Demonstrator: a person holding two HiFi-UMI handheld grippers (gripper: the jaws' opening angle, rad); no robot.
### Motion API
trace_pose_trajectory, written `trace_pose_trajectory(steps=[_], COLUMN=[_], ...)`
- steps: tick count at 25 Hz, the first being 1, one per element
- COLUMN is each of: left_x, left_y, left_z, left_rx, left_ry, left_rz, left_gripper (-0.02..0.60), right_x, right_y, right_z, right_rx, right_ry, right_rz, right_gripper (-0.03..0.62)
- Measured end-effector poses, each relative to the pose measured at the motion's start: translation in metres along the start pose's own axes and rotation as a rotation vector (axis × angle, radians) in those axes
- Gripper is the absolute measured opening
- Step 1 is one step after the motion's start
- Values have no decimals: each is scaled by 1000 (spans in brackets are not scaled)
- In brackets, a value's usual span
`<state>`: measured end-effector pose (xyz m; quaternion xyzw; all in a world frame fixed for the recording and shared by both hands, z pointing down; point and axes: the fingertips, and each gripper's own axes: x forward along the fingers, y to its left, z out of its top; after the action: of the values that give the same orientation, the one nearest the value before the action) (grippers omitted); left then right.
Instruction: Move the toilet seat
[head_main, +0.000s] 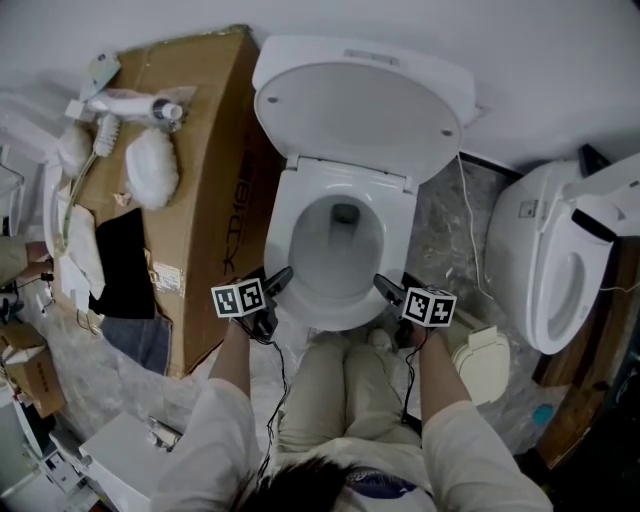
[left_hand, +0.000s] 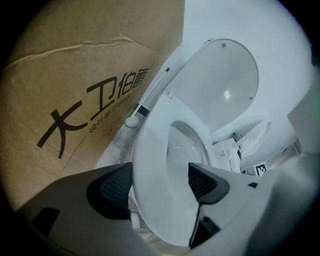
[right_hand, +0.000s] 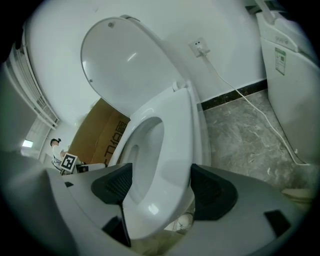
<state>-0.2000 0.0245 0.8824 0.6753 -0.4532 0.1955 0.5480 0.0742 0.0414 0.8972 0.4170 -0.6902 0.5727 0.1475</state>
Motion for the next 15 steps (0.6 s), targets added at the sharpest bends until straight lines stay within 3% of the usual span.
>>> trace_pose_trajectory(steps=[15], left_x=[-54], left_y=[-51], left_z=[40], left_rx=[-2], left_ry=[16], left_rz=[-7], left_gripper=[327], right_x=[-46], right_y=[53], right_z=[38], right_rx=[11], right_ry=[33], right_rz=[-30], right_gripper=[414])
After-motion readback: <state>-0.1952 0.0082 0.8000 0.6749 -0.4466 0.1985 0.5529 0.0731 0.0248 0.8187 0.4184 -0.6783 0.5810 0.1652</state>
